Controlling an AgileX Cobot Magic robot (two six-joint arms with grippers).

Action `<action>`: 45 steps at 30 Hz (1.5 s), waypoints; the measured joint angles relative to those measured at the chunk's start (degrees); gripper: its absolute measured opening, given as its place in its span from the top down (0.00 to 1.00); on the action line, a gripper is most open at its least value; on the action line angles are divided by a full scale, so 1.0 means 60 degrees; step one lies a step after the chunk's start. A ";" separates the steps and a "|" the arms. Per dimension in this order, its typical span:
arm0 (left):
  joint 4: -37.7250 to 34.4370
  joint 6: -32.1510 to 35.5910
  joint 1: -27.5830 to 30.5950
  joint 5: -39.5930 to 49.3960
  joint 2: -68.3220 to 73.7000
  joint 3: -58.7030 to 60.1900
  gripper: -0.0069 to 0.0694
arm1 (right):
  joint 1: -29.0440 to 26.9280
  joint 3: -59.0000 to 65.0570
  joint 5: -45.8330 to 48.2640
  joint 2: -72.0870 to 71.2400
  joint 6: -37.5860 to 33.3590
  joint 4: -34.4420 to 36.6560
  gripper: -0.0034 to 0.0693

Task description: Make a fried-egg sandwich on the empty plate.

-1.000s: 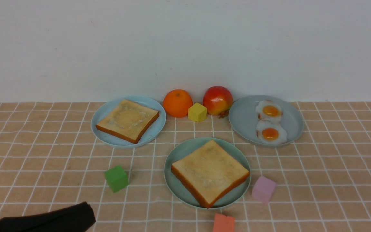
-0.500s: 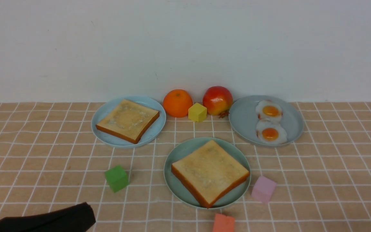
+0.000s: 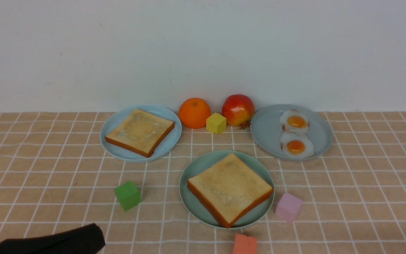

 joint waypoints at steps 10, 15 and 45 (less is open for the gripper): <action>0.0000 0.0000 0.0000 0.0124 0.0000 0.0000 0.91 | 0.0000 0.0000 0.0000 -0.0002 0.0000 -0.0033 0.96; 0.0000 0.0000 0.0000 0.0127 0.0000 0.0000 0.91 | 0.0000 0.0000 0.0000 -0.0002 0.0000 -0.0033 0.96; 0.0075 -0.1137 0.7039 0.4359 -0.4007 0.2557 0.93 | 0.0000 0.0000 0.0008 -0.0010 0.0000 -0.0063 0.94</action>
